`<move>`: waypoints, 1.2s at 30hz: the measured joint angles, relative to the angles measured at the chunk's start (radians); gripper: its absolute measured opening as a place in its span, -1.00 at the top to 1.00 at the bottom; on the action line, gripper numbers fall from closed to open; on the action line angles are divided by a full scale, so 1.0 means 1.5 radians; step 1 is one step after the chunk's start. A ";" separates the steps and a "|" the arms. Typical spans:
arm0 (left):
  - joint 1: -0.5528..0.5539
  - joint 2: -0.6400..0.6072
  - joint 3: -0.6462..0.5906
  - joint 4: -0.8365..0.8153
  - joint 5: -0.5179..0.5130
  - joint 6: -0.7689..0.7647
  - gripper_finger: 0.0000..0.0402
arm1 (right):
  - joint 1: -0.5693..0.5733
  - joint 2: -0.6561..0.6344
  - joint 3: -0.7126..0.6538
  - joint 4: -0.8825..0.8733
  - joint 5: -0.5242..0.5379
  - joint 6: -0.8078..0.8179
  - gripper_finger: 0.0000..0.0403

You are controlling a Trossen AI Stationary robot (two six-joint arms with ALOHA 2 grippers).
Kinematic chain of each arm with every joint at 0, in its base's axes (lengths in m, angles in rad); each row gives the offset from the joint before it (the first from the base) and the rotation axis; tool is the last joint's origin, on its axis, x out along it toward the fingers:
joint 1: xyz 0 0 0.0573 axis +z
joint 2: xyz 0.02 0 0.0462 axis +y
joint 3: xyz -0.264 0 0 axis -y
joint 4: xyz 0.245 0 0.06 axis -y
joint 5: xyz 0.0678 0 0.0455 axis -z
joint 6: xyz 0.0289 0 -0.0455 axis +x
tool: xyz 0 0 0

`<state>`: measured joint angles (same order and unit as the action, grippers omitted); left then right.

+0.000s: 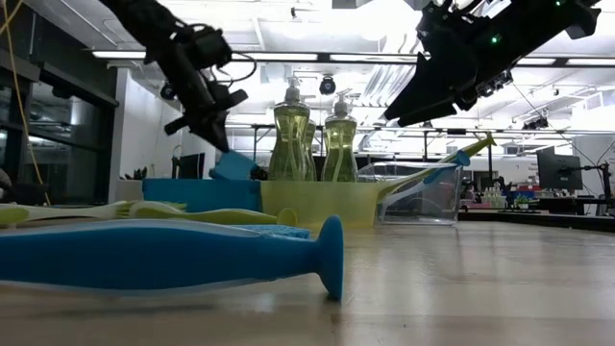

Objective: Pick & Place Kitchen Sink Supplies
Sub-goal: Put the blue sponge into the blue bin

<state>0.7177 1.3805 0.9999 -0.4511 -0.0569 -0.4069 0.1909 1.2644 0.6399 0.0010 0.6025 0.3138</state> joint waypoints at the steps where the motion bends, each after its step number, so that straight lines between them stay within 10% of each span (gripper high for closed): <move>1: 0.008 0.000 -0.006 0.000 0.010 -0.007 1.00 | 0.000 0.000 0.000 0.000 0.000 0.000 -0.81; 27: 0.020 0.083 -0.027 0.110 0.036 -0.064 0.99 | 0.000 0.000 0.000 -0.008 0.000 0.018 -0.81; 36: 0.019 0.083 -0.027 0.110 0.045 -0.064 0.51 | 0.000 0.000 0.000 -0.008 -0.005 0.020 -0.81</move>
<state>0.7460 1.5043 0.9590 -0.2864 0.0101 -0.5026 0.1908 1.2644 0.6399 -0.0116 0.5951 0.3439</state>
